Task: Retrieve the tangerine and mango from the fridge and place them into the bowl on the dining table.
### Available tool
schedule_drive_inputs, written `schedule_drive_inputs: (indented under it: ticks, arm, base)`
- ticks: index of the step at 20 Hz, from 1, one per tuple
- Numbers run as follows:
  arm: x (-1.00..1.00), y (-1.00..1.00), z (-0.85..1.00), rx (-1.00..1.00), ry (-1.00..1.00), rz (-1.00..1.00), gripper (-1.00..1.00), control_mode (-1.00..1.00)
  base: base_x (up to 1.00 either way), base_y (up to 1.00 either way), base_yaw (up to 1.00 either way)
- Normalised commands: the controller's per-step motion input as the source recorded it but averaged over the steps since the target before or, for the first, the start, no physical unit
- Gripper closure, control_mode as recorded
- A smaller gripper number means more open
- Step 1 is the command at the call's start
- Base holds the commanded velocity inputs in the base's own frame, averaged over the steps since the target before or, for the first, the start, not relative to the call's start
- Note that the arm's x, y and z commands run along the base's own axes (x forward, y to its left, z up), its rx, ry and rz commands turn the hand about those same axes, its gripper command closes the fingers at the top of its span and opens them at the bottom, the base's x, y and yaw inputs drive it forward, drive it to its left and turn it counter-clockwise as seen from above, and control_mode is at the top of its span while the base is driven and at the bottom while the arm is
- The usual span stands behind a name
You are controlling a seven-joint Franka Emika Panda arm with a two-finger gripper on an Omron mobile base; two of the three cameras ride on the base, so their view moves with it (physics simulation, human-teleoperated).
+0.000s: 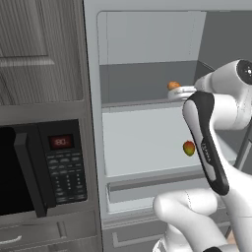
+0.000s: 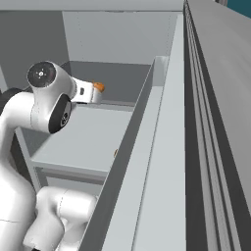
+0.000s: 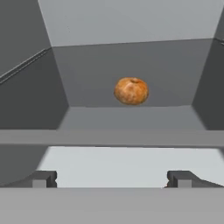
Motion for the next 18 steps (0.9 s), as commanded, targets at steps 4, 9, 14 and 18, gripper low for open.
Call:
schedule_drive_inputs:
  ticks: [4,9,14,18]
  arm:
    - [0.23,-0.05,0.02,0.00,0.02,0.00,-1.00,-1.00]
    - [0.39,-0.18,0.00,0.00,0.03,0.00,-1.00,-1.00]
    - [0.50,-0.16,0.00,0.00,0.01,0.00,-1.00,-1.00]
    - [0.55,-0.04,0.00,0.00,0.00,0.00,-1.00,-1.00]
  base:
    - [0.00,0.00,0.00]
    - [0.00,0.00,0.00]
    - [0.00,0.00,0.00]
    - [0.00,0.00,0.00]
